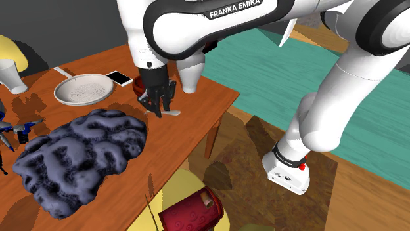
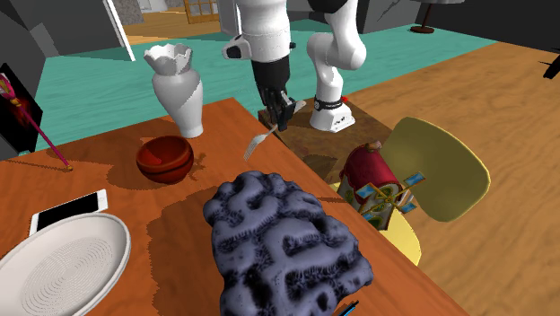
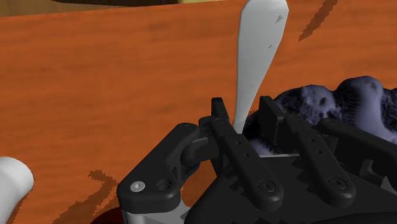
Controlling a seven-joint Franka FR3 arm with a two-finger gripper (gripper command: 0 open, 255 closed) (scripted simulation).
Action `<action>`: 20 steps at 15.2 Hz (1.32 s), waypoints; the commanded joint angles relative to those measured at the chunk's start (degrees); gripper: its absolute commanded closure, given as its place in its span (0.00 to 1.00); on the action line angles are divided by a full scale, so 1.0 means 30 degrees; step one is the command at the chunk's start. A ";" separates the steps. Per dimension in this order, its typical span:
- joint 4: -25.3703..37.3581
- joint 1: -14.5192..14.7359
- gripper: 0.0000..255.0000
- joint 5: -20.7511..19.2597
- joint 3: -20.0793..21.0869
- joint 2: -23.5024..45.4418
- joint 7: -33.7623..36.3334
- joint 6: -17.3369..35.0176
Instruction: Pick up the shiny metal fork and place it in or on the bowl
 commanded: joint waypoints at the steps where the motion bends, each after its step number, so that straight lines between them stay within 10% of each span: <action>1: 0.0297 -0.0008 1.00 0.0031 -0.0006 -0.0104 -0.0001 -0.0399; 20: 1.2795 -0.2525 1.00 -0.2598 -0.2707 0.9329 -0.5103 -0.3923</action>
